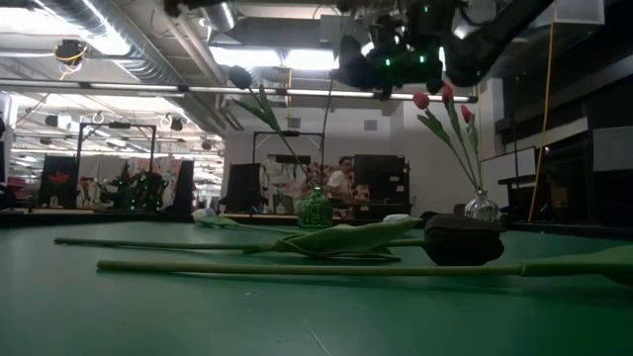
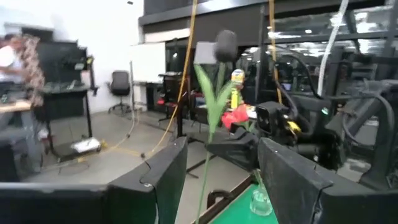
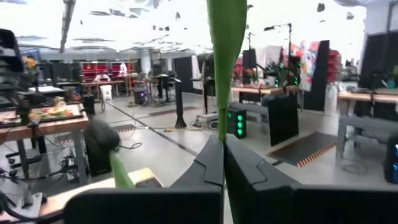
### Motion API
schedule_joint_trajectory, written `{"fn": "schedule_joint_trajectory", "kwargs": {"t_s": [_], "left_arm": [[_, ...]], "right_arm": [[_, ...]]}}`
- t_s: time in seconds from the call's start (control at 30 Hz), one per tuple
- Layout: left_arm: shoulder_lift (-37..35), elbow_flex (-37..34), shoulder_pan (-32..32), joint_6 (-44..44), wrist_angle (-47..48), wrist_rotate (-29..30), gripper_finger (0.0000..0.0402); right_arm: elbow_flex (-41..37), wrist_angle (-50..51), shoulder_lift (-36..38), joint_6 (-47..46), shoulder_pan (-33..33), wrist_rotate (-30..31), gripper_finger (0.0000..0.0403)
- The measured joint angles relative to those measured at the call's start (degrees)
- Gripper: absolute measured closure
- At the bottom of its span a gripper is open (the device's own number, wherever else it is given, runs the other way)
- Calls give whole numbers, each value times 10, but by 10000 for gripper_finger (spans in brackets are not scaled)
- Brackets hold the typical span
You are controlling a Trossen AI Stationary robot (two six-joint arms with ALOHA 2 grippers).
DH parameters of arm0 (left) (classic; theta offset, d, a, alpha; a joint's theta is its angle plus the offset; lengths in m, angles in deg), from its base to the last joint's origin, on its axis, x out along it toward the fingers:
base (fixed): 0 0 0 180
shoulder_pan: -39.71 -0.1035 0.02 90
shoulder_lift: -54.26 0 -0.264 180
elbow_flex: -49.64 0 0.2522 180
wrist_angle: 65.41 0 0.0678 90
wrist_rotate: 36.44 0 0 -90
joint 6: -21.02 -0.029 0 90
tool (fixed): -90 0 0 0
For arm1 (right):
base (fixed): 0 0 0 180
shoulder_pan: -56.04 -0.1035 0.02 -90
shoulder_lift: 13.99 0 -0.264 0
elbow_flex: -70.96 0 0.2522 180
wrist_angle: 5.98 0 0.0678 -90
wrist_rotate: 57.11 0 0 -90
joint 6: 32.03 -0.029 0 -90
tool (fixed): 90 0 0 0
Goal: Sort flowers into vase by color
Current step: Put the black tulip into the green vase
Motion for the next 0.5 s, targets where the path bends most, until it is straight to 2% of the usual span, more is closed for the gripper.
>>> {"fn": "schedule_joint_trajectory", "kwargs": {"t_s": [0.13,0.5], "left_arm": [[0,-18,-10,26,-2,1,207],[0,-23,-20,14,-3,1,208]], "right_arm": [[-15,-44,-34,-30,7,0,403],[-15,-43,-75,-47,8,0,403]]}}
